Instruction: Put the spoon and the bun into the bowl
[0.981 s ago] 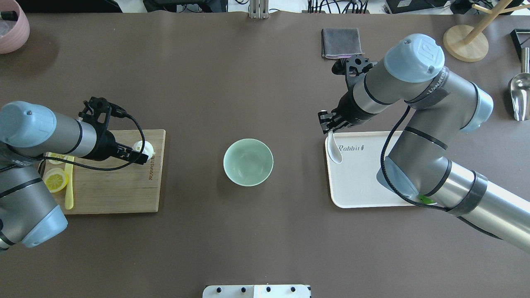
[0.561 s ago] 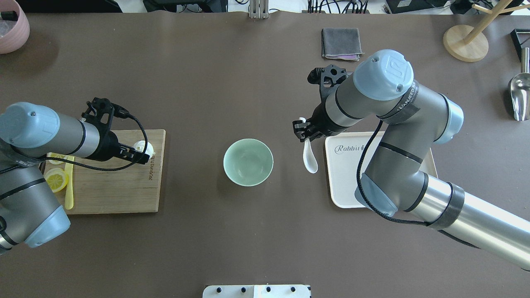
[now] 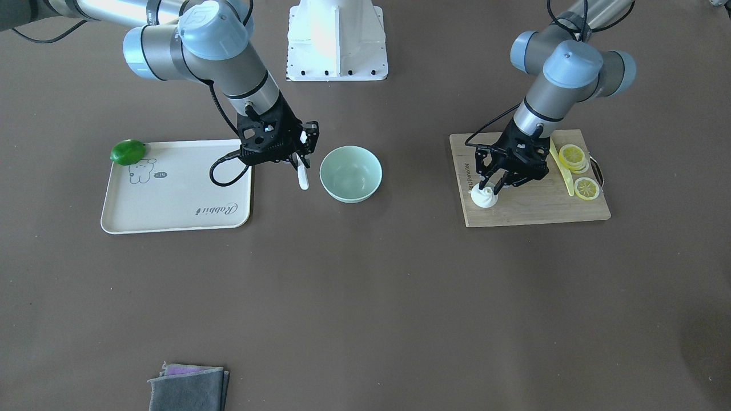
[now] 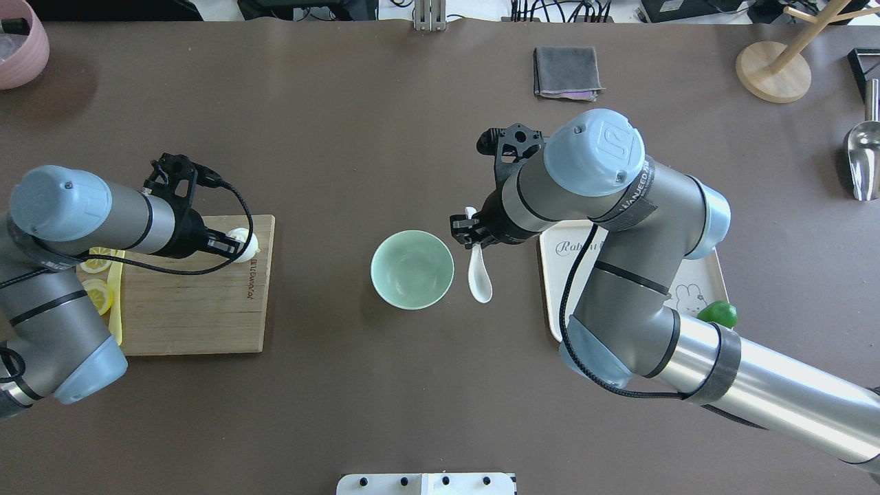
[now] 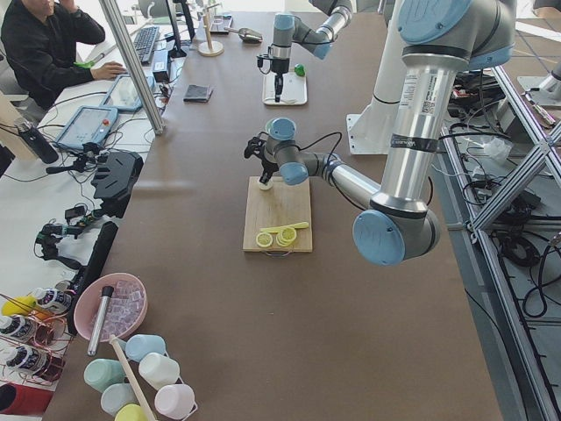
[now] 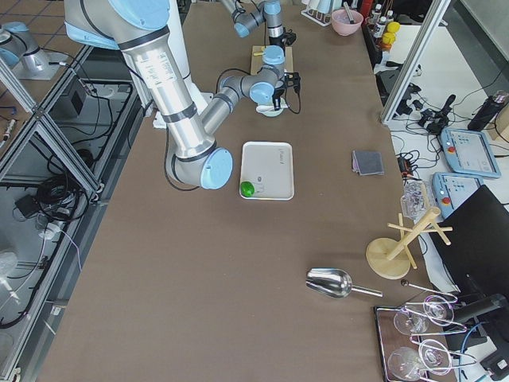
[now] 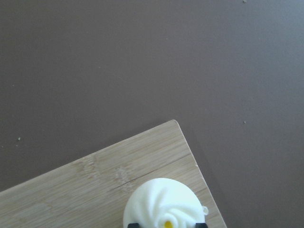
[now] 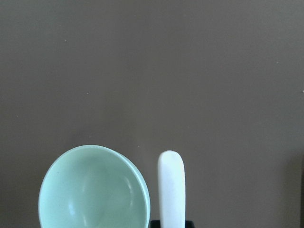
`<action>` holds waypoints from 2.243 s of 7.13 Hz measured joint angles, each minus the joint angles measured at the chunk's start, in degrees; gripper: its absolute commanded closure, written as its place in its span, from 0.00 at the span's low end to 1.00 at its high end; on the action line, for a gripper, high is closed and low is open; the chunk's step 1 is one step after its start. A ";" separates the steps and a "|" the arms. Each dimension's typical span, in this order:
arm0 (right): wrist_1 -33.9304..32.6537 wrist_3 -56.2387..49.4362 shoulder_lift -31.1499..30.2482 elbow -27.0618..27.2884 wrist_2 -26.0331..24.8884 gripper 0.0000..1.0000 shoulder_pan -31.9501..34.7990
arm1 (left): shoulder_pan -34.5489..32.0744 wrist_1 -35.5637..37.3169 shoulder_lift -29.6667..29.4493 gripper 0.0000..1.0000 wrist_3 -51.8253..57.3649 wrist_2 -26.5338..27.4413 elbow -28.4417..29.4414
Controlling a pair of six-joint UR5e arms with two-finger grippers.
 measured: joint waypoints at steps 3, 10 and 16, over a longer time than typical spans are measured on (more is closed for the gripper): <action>0.21 4.74 5.48 -4.52 -4.04 1.00 -2.99 | -7.45 0.62 -0.90 1.00 0.07 -8.28 -2.48; 0.26 9.88 8.61 -7.29 -12.39 1.00 -8.57 | -9.58 0.75 -2.12 1.00 0.07 -10.91 -1.65; 0.71 7.70 10.79 -12.64 -12.61 0.02 -4.80 | -9.60 0.00 -3.19 1.00 0.06 -10.90 0.53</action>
